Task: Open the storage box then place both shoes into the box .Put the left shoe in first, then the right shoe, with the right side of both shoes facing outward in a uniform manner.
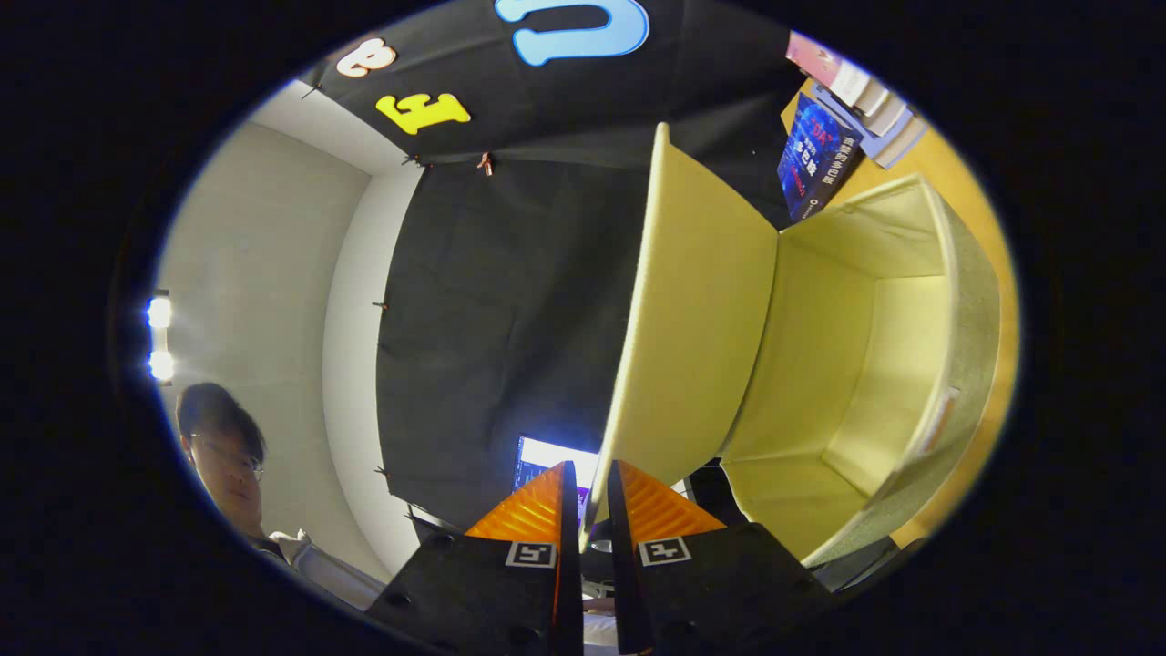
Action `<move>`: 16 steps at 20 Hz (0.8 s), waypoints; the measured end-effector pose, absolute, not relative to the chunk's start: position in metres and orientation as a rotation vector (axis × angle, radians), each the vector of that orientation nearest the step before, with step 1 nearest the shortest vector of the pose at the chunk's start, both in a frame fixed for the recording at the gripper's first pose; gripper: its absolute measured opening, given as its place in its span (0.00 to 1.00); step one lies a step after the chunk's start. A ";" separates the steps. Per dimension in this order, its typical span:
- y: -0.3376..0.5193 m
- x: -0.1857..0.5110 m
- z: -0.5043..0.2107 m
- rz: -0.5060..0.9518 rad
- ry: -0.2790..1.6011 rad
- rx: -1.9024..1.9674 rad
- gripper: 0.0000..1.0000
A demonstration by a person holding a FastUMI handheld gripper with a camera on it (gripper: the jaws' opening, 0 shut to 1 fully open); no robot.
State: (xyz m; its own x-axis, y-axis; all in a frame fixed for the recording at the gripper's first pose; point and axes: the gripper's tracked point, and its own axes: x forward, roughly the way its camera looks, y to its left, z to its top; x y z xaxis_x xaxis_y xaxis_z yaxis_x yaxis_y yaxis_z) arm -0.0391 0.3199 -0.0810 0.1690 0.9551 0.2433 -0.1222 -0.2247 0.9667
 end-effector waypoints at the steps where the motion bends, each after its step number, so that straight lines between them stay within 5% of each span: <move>1: 0.330 -0.035 -0.078 1.272 0.894 1.389 0.18; 5: 0.371 -0.011 -0.067 1.166 0.971 1.480 0.18; 7: 0.383 0.010 -0.066 1.094 0.966 1.487 0.08; 16: 0.480 0.029 -0.045 1.037 1.006 1.341 0.10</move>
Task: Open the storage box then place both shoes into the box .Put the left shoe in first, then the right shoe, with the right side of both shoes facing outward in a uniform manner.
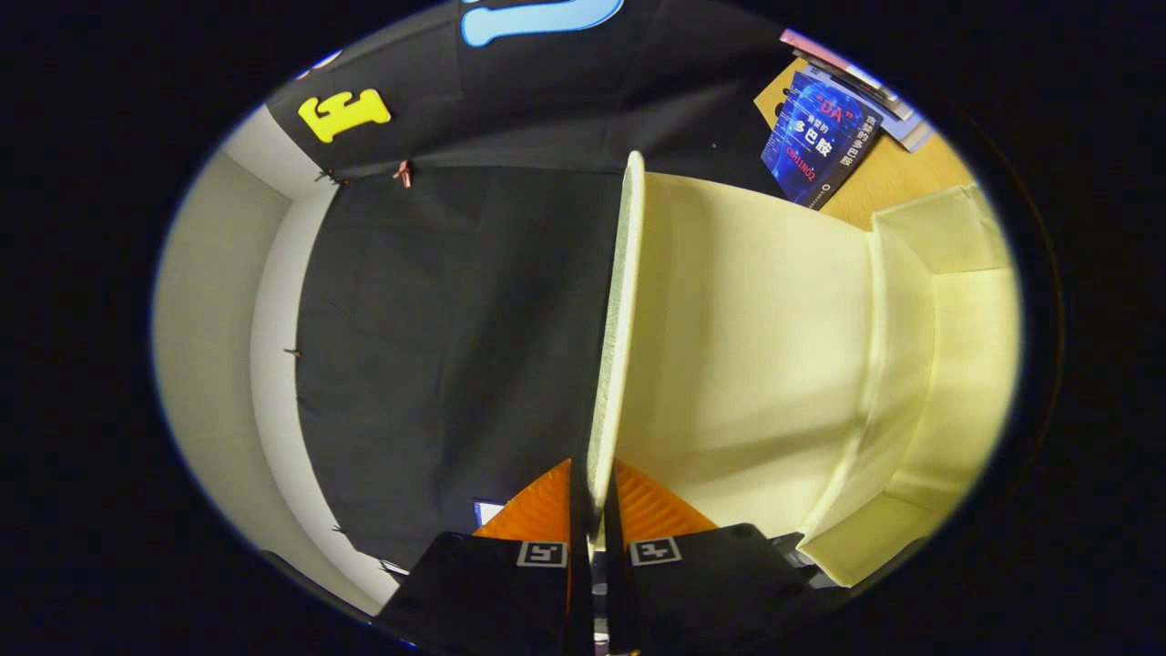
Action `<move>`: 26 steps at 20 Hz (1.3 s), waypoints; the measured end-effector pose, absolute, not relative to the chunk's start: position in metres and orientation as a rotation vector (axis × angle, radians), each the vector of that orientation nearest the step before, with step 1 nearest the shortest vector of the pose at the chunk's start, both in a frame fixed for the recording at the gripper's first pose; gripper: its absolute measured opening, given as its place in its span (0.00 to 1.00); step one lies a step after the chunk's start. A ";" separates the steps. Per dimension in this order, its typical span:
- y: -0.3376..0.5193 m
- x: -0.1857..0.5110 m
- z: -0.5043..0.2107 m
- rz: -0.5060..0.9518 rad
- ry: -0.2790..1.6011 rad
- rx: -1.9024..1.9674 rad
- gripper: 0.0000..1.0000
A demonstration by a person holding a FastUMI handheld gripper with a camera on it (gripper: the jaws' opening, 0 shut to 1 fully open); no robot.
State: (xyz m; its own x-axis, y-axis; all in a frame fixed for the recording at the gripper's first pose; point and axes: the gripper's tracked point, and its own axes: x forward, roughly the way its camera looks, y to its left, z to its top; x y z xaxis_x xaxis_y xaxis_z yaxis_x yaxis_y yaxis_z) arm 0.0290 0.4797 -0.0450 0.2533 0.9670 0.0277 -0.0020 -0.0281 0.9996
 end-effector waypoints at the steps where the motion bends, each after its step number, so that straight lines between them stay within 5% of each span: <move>1: 0.488 0.023 -0.046 1.058 1.022 1.310 0.15; 4: 0.501 0.013 -0.056 1.072 1.058 1.251 0.63; 6: 0.500 0.010 -0.062 1.072 1.069 1.234 0.82; 15: 0.364 0.046 -0.080 0.956 0.885 1.183 0.83; 21: 0.217 0.061 -0.125 0.655 0.758 0.938 0.83; 26: 0.101 0.029 -0.226 0.354 0.934 0.671 0.84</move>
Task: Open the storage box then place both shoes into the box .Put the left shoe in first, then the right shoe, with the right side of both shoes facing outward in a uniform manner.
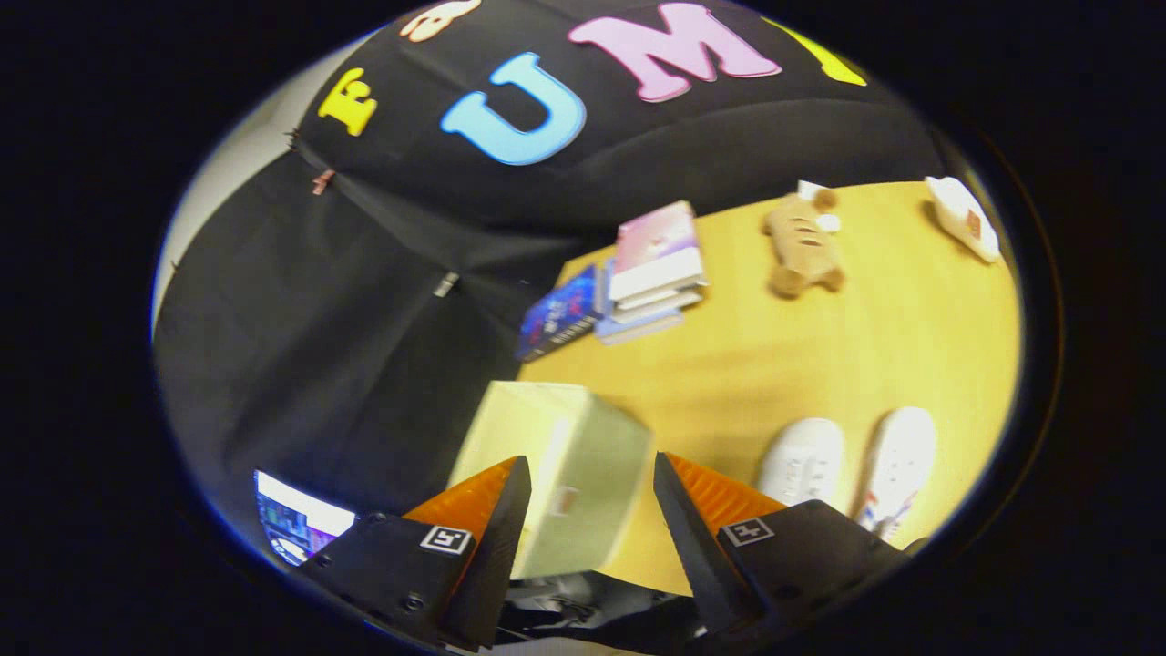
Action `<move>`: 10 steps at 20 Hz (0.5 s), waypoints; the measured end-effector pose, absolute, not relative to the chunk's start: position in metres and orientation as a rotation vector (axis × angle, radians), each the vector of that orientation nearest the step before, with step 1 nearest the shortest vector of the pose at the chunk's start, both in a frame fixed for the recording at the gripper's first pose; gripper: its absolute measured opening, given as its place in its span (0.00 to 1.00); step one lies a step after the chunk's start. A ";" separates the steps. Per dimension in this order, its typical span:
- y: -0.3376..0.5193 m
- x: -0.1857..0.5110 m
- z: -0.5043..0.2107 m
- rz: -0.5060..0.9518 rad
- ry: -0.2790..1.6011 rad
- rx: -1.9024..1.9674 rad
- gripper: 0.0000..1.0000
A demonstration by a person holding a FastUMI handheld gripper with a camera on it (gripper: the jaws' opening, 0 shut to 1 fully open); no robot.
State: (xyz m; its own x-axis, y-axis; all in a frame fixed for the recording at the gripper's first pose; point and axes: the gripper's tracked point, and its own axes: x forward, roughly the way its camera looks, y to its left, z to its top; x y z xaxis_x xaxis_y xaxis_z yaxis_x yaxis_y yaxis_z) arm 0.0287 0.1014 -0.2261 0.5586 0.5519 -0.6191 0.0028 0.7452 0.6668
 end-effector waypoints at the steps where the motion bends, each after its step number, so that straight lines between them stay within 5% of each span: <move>1: 0.079 0.017 -0.248 0.290 0.983 0.625 0.84; 5: 0.027 -0.030 -0.312 0.100 1.156 0.558 0.85; 7: 0.022 -0.042 -0.341 0.062 1.218 0.554 0.97; 10: 0.021 -0.048 -0.370 0.054 1.271 0.492 0.99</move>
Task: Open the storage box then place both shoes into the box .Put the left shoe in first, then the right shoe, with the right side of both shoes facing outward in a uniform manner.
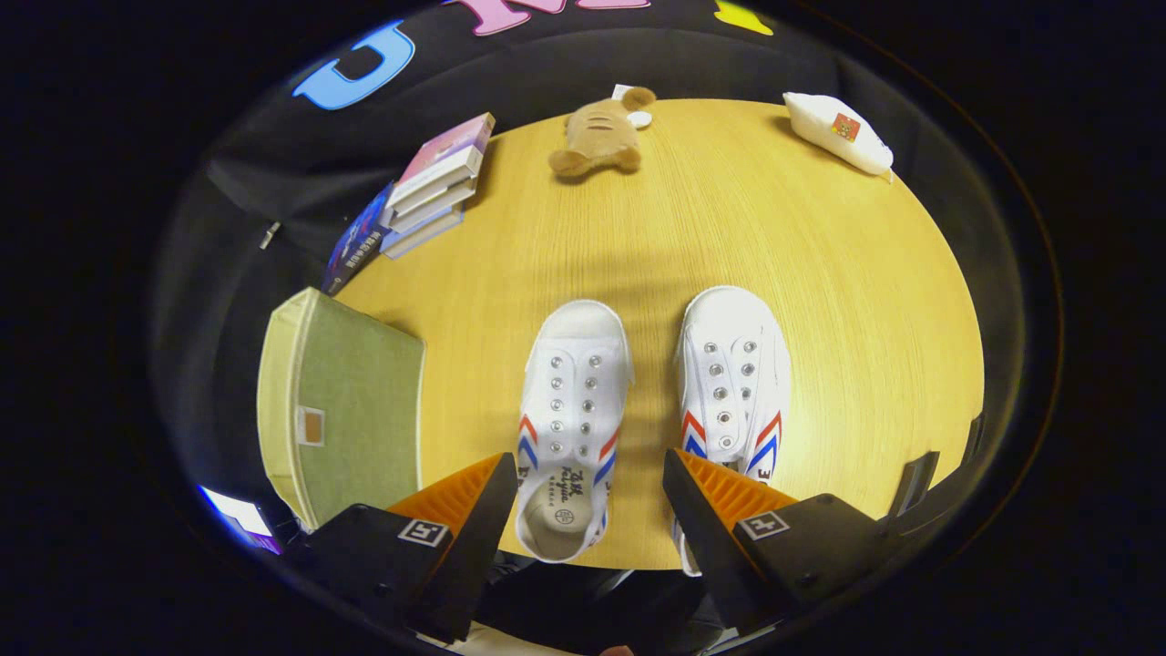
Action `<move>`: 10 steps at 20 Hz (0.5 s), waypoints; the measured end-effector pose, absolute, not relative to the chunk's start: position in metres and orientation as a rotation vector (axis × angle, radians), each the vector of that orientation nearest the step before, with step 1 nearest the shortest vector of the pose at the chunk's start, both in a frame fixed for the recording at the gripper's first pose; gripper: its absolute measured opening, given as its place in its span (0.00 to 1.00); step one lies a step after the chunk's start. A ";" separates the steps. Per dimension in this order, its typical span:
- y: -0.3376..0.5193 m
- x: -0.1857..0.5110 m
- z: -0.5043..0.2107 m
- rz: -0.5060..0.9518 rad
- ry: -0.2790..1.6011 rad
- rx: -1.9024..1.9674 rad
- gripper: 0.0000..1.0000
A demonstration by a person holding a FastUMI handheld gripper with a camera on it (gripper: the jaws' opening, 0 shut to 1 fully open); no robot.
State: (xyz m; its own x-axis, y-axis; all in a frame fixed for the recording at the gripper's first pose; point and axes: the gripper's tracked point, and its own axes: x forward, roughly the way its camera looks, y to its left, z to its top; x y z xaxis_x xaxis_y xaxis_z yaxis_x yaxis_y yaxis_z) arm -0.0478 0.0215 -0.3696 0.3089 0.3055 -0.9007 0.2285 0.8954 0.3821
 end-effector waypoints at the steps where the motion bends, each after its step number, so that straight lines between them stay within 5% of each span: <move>1: 0.023 -0.046 -0.377 0.054 1.283 0.478 0.99; 10: 0.040 -0.037 -0.420 0.031 1.390 0.507 0.94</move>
